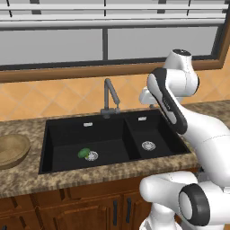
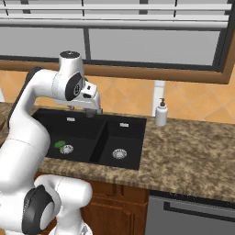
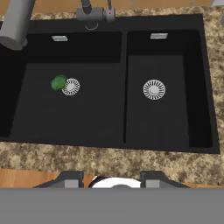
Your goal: Pick the broccoli from the sink and place it in the bowl. Then pick the bowl and place it in the microwave. Then close the microwave door and press the start button.
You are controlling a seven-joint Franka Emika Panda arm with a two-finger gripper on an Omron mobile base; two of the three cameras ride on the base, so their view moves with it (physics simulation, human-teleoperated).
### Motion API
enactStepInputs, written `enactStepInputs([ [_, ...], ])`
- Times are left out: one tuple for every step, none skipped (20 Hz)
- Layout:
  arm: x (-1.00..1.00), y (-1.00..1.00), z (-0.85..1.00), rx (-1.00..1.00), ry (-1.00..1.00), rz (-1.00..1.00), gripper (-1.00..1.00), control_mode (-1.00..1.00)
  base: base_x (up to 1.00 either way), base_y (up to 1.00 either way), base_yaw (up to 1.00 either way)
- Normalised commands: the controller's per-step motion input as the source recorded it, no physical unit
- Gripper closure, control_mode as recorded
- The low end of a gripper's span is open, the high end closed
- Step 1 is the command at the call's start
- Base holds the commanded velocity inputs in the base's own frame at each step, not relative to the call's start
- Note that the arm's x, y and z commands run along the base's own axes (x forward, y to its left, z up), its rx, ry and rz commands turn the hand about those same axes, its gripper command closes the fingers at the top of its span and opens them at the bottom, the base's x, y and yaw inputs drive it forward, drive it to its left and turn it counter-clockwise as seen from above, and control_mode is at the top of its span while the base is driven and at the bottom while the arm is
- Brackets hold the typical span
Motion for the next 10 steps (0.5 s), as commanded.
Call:
enactStepInputs([
  [-0.04,0.00,0.00,0.00,0.00,0.00,-1.00,-1.00,0.00,0.00,0.00],
  [-0.23,0.00,0.00,0.00,-0.04,0.00,-1.00,-1.00,0.00,0.00,0.00],
  [-0.36,0.00,0.00,0.00,-0.04,0.00,-1.00,-1.00,0.00,0.00,0.00],
  [-0.66,0.00,0.00,0.00,-0.11,0.00,-1.00,-1.00,0.00,0.00,0.00],
  [-0.59,0.00,0.00,0.01,-0.21,0.00,-1.00,-1.00,0.00,0.00,0.00],
  [-0.71,0.29,0.00,0.10,-0.03,0.00,-1.00,-1.00,0.00,0.00,0.00],
  [-0.78,0.39,0.00,0.09,-0.02,0.00,-1.00,-1.00,0.00,0.00,0.00],
  [-0.85,0.44,-0.15,0.15,-0.02,0.00,-1.00,-1.00,0.00,0.00,0.00],
  [-0.69,0.56,-0.21,0.15,0.00,0.00,-1.00,-1.00,0.00,0.00,0.00],
  [-0.64,0.70,-0.36,0.15,0.00,0.00,-1.00,-1.00,0.00,0.00,0.00],
])
